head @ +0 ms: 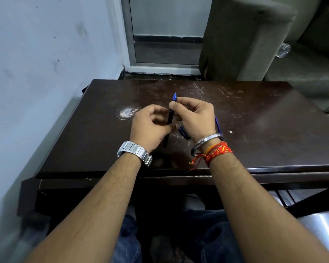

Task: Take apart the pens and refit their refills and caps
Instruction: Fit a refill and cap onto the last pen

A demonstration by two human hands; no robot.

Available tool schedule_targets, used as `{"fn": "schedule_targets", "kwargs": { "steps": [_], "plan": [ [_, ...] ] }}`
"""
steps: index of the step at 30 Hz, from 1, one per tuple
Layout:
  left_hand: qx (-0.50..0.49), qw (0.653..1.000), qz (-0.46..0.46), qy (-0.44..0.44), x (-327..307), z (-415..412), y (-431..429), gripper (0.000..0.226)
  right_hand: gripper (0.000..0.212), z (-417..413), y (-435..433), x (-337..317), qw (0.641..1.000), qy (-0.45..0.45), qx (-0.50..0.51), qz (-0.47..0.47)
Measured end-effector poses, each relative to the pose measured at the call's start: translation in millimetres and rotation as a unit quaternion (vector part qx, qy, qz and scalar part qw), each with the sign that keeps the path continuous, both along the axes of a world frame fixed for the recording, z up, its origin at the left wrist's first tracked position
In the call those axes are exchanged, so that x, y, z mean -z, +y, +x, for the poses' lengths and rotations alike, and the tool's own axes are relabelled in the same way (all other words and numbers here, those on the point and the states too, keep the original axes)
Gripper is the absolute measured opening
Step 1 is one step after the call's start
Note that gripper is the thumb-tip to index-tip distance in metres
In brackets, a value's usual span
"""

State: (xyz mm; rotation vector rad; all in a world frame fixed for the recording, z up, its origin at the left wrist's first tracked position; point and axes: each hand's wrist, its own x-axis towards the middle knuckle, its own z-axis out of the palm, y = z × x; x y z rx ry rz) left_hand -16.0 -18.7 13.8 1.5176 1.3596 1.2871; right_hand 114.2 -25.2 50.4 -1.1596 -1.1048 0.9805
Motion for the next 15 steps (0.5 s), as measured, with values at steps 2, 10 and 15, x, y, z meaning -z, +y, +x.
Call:
{"fn": "schedule_targets", "kwargs": {
  "steps": [2,10,15],
  "plan": [
    [-0.03,0.999,0.013,0.015,-1.0,0.4,-1.0,0.044,0.009,0.5,1.2,0.6,1.0,-0.01,0.001,-0.001],
    [-0.018,0.999,-0.023,-0.018,0.0,0.7,1.9,0.015,0.014,2.1,0.7,0.8,1.0,-0.029,-0.001,0.004],
    [-0.016,0.999,-0.021,-0.045,-4.5,1.0,0.1,0.035,0.015,1.3,-0.1,-0.2,1.0,-0.024,-0.007,0.006]
  ]
}}
